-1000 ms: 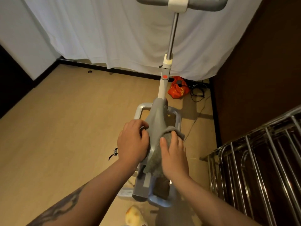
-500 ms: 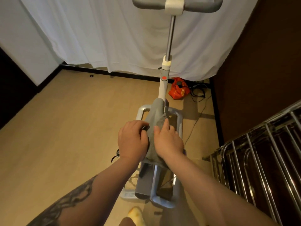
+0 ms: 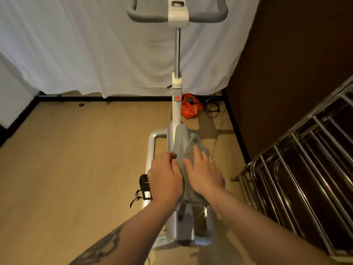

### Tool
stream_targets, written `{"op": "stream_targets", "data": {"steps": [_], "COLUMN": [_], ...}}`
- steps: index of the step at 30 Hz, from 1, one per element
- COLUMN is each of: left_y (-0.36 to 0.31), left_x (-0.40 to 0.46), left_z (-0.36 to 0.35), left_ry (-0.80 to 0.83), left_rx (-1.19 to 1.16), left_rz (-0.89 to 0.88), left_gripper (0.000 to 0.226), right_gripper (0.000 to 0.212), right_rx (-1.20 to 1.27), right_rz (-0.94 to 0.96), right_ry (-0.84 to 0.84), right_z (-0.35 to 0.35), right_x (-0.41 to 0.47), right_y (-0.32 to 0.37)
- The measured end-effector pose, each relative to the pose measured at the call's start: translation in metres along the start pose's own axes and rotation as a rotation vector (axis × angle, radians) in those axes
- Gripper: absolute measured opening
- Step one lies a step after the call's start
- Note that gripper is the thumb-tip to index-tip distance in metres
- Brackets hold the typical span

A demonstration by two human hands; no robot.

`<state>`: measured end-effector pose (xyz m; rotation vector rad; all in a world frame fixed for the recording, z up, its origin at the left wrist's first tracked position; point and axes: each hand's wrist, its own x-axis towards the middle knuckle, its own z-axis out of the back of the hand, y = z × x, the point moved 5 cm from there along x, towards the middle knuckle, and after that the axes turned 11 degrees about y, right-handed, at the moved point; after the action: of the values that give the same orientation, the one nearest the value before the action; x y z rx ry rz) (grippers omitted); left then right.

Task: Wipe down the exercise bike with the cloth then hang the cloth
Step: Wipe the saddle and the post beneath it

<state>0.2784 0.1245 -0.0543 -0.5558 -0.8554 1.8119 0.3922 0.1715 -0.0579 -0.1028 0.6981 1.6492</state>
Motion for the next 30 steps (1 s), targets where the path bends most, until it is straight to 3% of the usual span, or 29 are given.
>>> {"op": "stream_targets", "data": {"steps": [3,8,13,18,23,27,30], "left_y": [-0.003,-0.01,-0.008,-0.009,-0.008,-0.003,-0.001], "left_x": [0.002,0.001,0.004,0.006,0.007,0.018,0.02], "left_z": [-0.006,-0.015,-0.012,-0.009,-0.013,-0.008,-0.004], "left_ry": [0.15,0.392,0.377,0.391,0.456,0.443,0.396], "left_rx": [0.156,0.42,0.303,0.208,0.318,0.379,0.246], "left_rz": [-0.104,-0.331,-0.31,-0.285,-0.35,-0.48,-0.449], "left_gripper": [0.028,0.057,0.05,0.044,0.046,0.041,0.038], "right_gripper": [0.051,0.045,0.04,0.056,0.049,0.05,0.047], "right_rx": [0.156,0.394,0.807,0.817,0.914,0.856,0.752], "right_rz": [-0.116,-0.153,-0.415,-0.307,-0.534,-0.462,-0.469], "right_ry": [0.048,-0.357,-0.418,-0.551,-0.429,-0.598,-0.559], "right_z": [0.009,-0.025,-0.023,-0.051,-0.026,-0.05,-0.037], "right_x": [0.026,-0.042,-0.02,-0.065,-0.029,-0.058,-0.041], "right_y": [-0.003,-0.009,-0.035,0.001,-0.034,0.002,-0.016]}}
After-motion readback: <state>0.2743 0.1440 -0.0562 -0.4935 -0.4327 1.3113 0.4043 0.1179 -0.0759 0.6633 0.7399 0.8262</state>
